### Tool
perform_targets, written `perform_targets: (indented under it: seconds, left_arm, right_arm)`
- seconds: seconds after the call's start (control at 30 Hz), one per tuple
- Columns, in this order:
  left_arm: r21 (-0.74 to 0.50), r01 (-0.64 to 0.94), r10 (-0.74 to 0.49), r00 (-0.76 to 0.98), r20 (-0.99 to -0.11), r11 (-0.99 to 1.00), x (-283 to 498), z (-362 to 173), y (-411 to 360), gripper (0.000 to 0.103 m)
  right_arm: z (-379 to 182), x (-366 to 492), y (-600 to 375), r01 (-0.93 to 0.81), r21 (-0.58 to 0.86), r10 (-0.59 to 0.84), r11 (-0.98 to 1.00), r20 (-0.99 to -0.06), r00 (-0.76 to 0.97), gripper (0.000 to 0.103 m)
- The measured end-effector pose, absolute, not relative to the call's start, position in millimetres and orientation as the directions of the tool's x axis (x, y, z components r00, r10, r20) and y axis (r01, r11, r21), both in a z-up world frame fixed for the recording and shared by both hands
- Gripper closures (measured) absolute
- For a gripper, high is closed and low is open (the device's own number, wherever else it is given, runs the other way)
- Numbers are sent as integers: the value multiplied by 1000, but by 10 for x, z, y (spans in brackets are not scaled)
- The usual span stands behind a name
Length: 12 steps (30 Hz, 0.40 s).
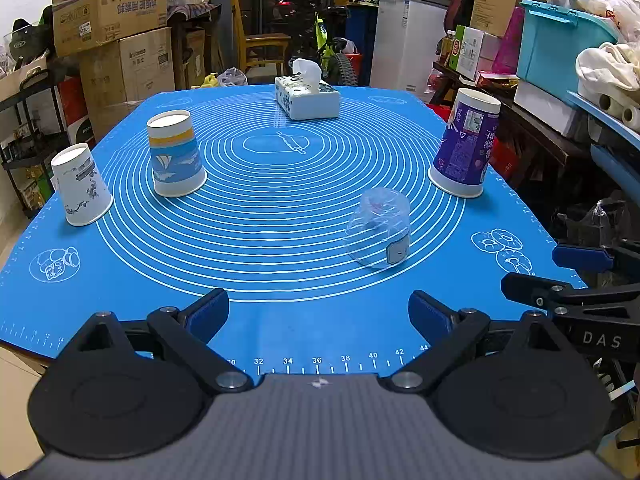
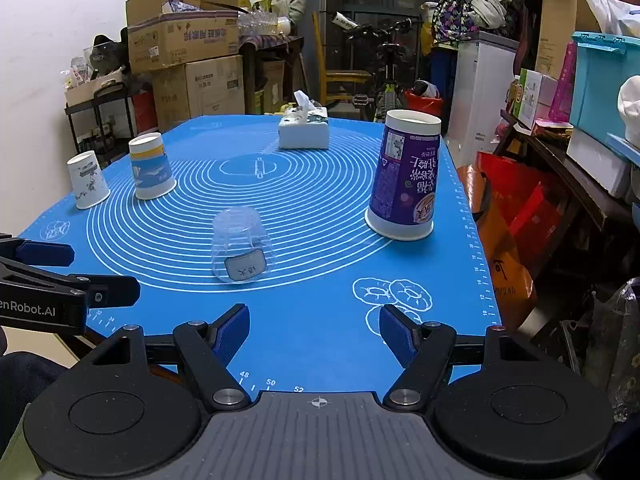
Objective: Flip cup upside down
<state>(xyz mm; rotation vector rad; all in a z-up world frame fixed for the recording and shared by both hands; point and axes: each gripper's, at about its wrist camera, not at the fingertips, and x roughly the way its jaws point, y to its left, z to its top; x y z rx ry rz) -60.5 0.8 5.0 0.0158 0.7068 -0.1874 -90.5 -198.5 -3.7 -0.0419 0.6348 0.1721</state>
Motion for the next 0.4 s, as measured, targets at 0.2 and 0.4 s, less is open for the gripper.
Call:
perform_targets:
  seconds: [0.2, 0.4]
  left_arm:
    - [-47, 181, -168, 745, -646, 982, -608, 48, 3, 7]
    - [-43, 181, -165, 740, -652, 982, -591, 40, -10, 7]
  right_arm:
    - [-36, -904, -1987, -173, 14, 148, 985, -593, 792, 27]
    - [-37, -907, -1991, -174, 15, 149, 985, -594, 791, 27]
